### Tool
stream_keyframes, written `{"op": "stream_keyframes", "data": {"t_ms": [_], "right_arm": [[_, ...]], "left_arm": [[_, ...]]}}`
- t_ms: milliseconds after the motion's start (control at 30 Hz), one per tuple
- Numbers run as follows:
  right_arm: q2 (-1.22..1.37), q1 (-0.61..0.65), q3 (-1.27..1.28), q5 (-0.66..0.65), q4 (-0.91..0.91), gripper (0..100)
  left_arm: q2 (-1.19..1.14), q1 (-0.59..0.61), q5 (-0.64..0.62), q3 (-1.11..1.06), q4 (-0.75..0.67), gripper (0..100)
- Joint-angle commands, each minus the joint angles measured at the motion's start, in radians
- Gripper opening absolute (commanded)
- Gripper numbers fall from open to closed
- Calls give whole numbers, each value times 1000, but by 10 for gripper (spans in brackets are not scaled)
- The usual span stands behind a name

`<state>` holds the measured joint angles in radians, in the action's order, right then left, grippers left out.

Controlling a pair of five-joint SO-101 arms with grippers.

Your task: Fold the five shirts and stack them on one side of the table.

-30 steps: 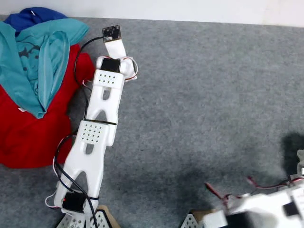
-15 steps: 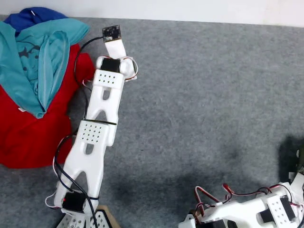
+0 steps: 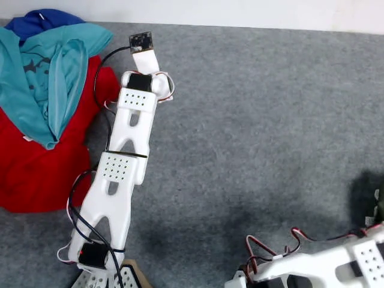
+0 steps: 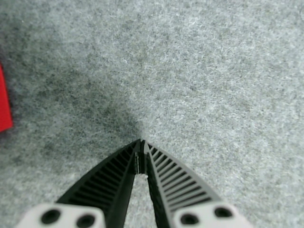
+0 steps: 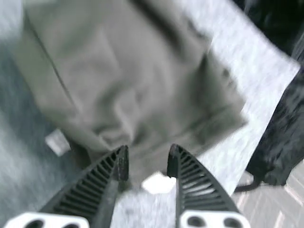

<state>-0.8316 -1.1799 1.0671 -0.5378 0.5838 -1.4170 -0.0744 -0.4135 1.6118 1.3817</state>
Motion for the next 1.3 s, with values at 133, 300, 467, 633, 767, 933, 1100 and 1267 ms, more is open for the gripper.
{"op": "stream_keyframes", "data": {"t_ms": [133, 300, 467, 633, 767, 933, 1100, 1267], "right_arm": [[120, 166, -203, 92, 61, 142], [305, 196, -358, 100, 62, 142], [469, 237, -469, 100, 97, 142], [544, 291, -539, 106, 147, 142], [573, 295, -549, 137, 117, 142], [627, 294, -562, 137, 76, 142], [722, 294, -638, 137, 65, 142], [820, 294, -707, 137, 65, 136]], "left_arm": [[13, 1, 9, 27, -9, 7], [13, 1, 9, 27, -11, 7], [13, 1, 9, 27, -12, 7], [13, 1, 9, 27, -14, 7], [13, 1, 9, 27, -14, 7], [13, -1, 9, 27, -14, 7], [13, -2, 9, 27, -14, 7], [13, -2, 9, 27, -14, 7]]}}
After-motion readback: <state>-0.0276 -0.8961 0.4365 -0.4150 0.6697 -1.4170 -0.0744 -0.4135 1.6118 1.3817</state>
